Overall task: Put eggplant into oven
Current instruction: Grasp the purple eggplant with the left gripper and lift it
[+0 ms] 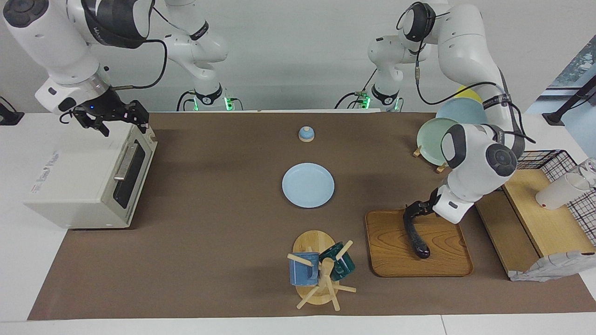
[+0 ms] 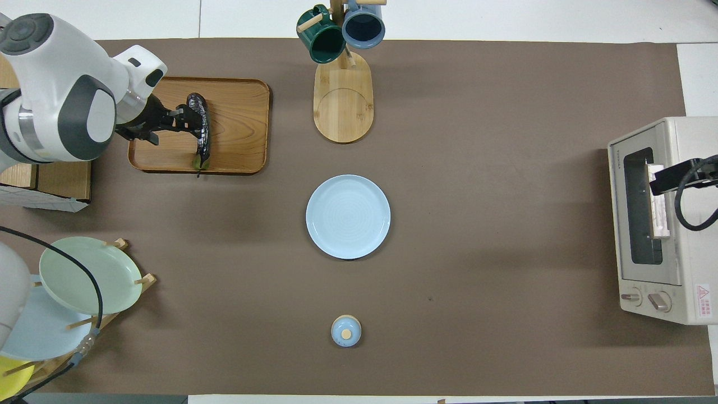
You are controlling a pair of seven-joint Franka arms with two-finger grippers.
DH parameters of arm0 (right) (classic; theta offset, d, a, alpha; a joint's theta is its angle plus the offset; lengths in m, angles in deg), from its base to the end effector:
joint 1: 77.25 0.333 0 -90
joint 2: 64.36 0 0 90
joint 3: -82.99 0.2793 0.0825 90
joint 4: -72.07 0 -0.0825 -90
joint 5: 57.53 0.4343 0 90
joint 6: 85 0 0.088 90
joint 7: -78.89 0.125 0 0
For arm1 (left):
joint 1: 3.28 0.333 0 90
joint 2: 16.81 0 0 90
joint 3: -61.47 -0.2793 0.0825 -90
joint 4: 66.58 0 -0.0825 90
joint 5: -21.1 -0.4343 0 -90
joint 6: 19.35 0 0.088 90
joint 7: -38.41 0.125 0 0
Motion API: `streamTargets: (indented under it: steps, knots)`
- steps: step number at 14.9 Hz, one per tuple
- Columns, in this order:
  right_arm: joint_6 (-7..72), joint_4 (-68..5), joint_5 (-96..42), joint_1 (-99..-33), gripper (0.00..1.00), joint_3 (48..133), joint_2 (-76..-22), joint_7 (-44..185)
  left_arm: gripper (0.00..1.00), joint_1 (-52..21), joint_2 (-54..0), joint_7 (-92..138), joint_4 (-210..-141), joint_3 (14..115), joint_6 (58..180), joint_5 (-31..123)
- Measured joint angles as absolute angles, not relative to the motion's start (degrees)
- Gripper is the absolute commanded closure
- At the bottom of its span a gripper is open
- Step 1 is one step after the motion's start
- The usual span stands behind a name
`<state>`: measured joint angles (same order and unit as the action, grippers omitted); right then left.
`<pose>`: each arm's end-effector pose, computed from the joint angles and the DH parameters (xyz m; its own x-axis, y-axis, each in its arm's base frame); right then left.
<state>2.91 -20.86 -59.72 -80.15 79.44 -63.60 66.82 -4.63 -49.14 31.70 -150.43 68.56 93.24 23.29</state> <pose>0.5955 -0.0721 0.5324 0.9896 0.0970 -0.1066 0.0993 -0.9949 0.0170 0.7186 -0.0994 0.2799 0.9974 -0.0007 -0.0716 0.0059 -0.9957 0.0925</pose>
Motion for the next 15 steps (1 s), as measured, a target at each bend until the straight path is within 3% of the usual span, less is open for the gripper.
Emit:
streamTargets:
  steps: [7,12,13,14,15]
  knots:
    - [2.9,-20.9,-59.7,-80.2,0.0,79.4,-63.6,66.8,0.01,-5.6,-51.2,33.5,-151.6,68.7,99.4,23.3]
    - [2.9,-20.9,-59.7,-80.2,0.0,79.4,-63.6,66.8,0.11,-6.8,-51.1,33.6,-154.4,68.7,102.2,23.3]
    - [2.8,-20.9,-59.7,-80.2,0.0,79.4,-63.6,66.8,0.22,-6.8,-51.1,33.6,-154.5,68.7,102.3,23.3]
    - [2.4,-20.9,-59.7,-80.2,0.0,79.4,-63.6,66.8,0.42,-6.8,-51.1,33.7,-154.5,68.7,102.3,23.3]
    - [2.3,-21.1,-59.7,-80.3,0.26,79.4,-63.6,66.8,0.65,-6.8,-51.0,33.7,-154.5,68.7,102.3,23.3]
